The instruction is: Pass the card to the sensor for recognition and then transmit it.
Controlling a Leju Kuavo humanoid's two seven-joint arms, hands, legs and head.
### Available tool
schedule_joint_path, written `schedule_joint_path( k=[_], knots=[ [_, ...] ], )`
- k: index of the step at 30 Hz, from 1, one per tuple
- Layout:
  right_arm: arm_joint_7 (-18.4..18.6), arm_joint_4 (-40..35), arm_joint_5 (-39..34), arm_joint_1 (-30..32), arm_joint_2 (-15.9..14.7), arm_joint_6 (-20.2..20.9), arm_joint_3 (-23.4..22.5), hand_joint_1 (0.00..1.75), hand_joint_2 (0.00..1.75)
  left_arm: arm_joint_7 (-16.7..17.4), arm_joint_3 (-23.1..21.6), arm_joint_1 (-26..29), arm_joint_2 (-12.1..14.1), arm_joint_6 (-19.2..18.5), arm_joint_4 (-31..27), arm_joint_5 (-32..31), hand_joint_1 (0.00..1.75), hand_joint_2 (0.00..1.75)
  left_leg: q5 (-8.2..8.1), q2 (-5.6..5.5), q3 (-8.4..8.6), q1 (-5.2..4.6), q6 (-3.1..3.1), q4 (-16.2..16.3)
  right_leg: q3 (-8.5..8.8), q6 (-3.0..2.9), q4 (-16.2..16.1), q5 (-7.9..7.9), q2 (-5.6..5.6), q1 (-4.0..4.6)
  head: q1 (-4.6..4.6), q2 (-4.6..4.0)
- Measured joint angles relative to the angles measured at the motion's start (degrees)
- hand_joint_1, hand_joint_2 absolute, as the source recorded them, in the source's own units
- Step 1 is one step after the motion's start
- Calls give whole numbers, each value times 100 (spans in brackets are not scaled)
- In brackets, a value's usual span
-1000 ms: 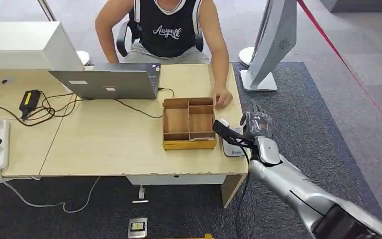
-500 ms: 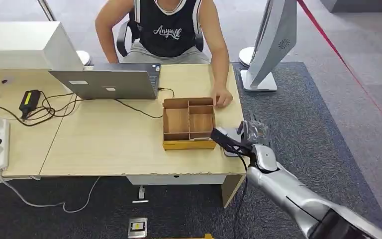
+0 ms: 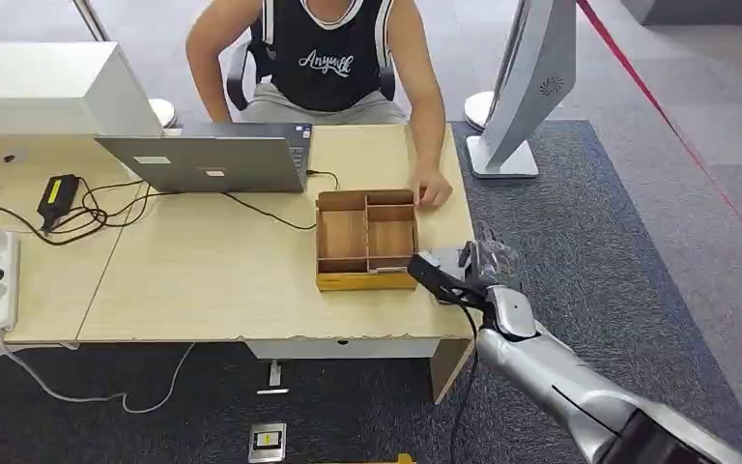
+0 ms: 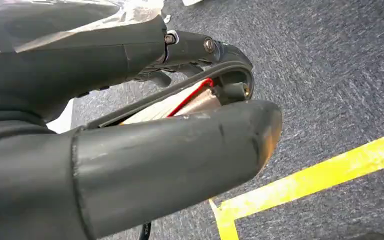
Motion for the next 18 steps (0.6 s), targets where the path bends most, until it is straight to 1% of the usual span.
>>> schedule_joint_path(
  k=[18],
  knots=[
    [-70, 92, -20, 60, -2, -63, -24, 175, 175, 24, 0, 0, 7, -2, 0, -2, 0, 0, 1, 1, 12, 0, 0, 0, 14, 0, -1, 0, 0, 0, 0, -2]
  ],
)
